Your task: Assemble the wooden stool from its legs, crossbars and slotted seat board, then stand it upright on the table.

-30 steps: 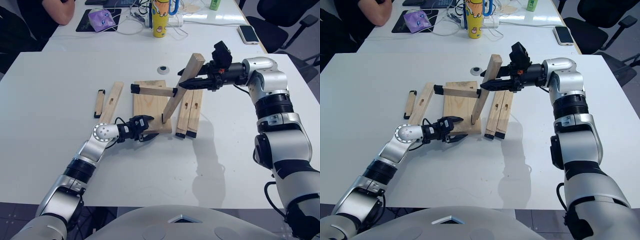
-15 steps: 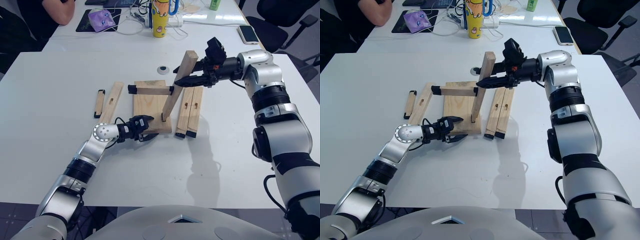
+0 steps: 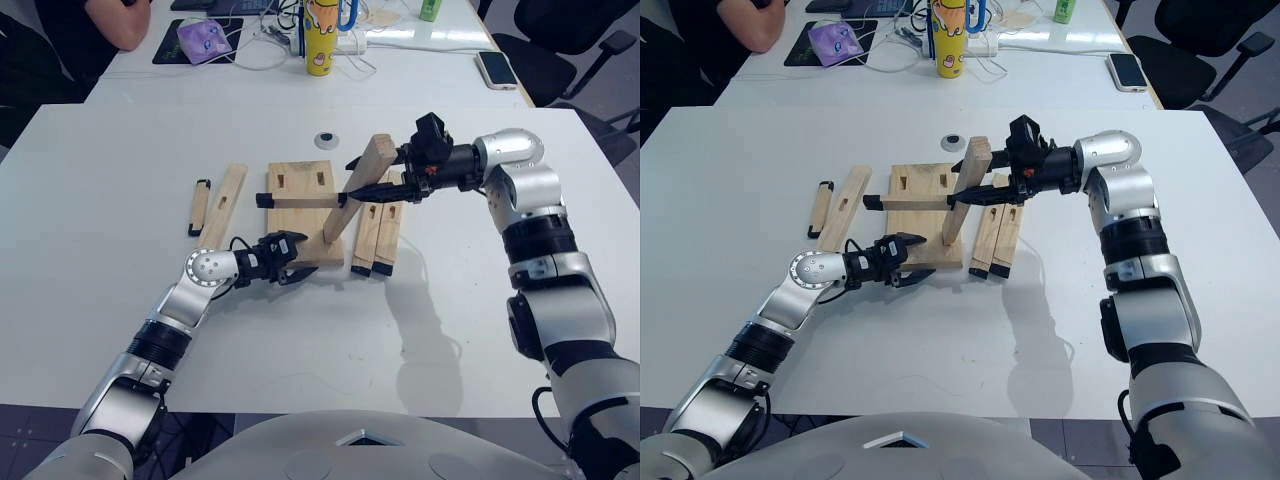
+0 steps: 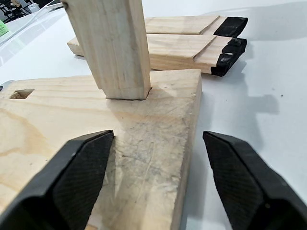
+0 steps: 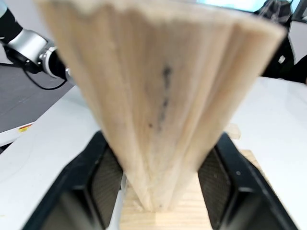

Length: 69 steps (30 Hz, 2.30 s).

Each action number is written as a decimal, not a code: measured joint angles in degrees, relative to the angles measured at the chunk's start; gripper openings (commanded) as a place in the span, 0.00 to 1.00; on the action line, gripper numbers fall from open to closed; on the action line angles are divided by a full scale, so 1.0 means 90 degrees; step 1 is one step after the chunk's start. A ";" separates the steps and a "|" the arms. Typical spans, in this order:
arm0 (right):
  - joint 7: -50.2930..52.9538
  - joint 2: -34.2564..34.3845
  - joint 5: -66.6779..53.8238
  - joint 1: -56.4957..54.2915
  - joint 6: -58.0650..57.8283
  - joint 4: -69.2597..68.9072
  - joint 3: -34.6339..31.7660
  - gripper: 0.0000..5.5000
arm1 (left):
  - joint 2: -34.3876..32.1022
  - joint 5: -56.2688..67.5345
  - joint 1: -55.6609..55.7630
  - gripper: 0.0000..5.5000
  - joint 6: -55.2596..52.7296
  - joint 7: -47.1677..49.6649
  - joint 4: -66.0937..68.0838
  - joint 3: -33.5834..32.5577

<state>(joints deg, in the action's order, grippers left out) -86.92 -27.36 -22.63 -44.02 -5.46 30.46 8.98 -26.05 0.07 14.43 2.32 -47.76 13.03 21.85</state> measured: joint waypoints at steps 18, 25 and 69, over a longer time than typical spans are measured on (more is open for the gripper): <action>0.0770 0.0510 -0.0304 0.0666 0.0329 -0.0089 -0.0212 0.38 | 0.0043 0.0113 -0.0133 0.62 -0.0123 0.0233 -0.0061 -0.0070; 0.1134 0.0688 -0.0525 0.0940 -0.0151 -0.0180 -0.0356 0.50 | 0.0068 0.0173 -0.0164 0.62 -0.0124 0.0287 -0.0041 -0.0077; 0.5710 0.1852 -0.2965 0.0755 -0.3223 -0.3540 -0.1114 0.00 | 0.0451 -0.0010 0.0274 0.62 0.0278 0.0809 0.0722 -0.0036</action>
<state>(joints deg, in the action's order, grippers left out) -35.53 -10.69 -49.31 -37.23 -34.47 -1.40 -1.04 -21.99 -0.01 16.89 4.82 -40.48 19.53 21.53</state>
